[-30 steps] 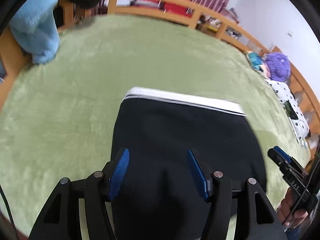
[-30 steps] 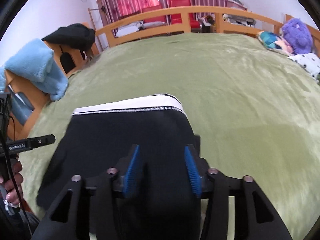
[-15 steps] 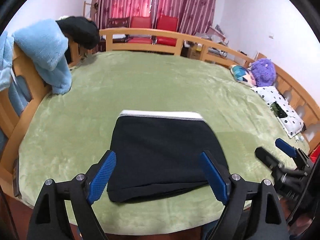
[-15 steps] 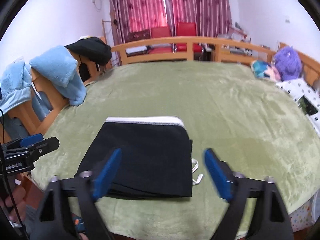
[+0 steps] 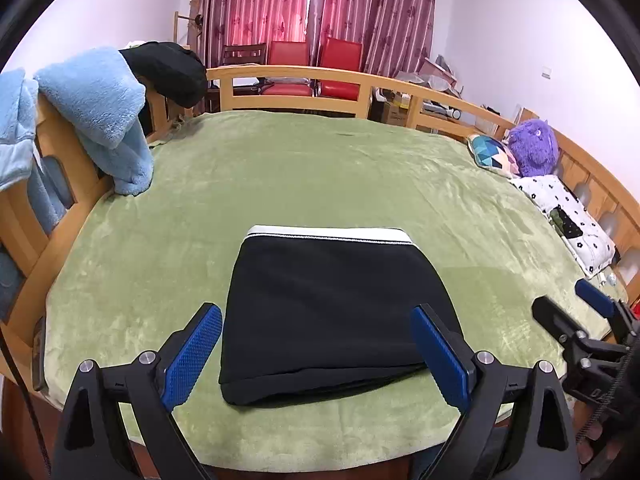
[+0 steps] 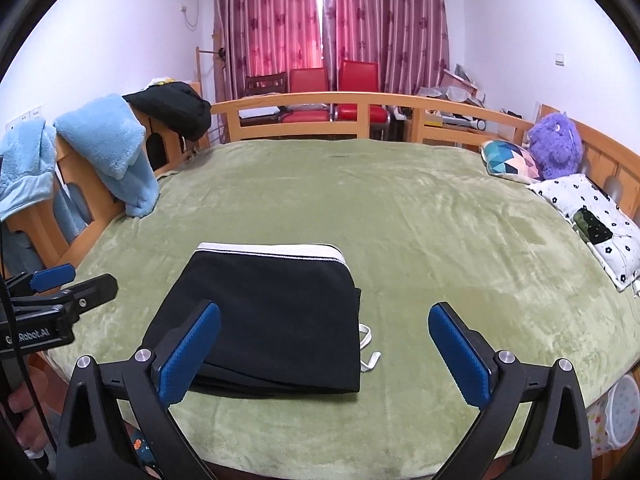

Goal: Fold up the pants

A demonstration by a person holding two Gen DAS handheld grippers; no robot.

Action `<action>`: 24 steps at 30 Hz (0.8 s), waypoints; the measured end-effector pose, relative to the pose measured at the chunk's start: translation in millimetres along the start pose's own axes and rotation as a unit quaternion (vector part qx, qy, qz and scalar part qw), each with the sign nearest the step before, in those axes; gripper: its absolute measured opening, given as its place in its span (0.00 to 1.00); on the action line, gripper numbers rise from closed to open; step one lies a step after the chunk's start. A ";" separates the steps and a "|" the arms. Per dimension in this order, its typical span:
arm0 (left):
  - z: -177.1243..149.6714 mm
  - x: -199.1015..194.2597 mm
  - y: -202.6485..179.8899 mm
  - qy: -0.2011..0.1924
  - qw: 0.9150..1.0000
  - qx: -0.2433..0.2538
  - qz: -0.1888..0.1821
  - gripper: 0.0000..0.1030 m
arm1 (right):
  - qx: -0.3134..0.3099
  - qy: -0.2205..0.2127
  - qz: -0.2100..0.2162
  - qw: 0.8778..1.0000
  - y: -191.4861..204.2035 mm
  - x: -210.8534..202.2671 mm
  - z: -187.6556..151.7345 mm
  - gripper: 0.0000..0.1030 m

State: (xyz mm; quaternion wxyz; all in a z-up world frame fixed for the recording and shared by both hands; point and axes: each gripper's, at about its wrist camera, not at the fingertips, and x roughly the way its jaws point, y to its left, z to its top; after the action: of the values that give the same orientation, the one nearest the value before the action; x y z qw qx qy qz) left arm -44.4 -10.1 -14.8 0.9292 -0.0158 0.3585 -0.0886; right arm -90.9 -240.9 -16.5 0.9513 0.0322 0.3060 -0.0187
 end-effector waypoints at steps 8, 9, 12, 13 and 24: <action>-1.8 -11.4 2.3 -0.013 1.000 0.003 0.008 0.93 | -0.003 0.014 0.000 1.000 0.7 9.7 -4.8 0.99; -2.4 -12.3 2.4 -0.012 1.000 0.004 0.009 0.93 | -0.003 0.015 -0.003 1.000 1.0 10.4 -5.0 0.99; -2.5 -13.6 4.2 -0.010 1.000 0.005 0.010 0.93 | -0.001 0.015 -0.002 1.000 0.2 10.5 -5.1 0.99; -1.7 -13.7 4.2 -0.009 1.000 0.005 0.010 0.93 | 0.000 0.014 -0.002 1.000 0.5 10.3 -5.3 0.99; -0.4 -14.6 5.4 -0.008 1.000 0.006 0.017 0.93 | 0.008 0.014 -0.004 1.000 4.1 9.2 -5.7 0.99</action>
State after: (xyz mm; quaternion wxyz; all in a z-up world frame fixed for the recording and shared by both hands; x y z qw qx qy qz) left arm -54.4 -2.3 -5.9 0.9334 -0.0050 0.3509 -0.0753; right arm -86.5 -236.5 -26.3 0.9467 0.0383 0.3189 -0.0245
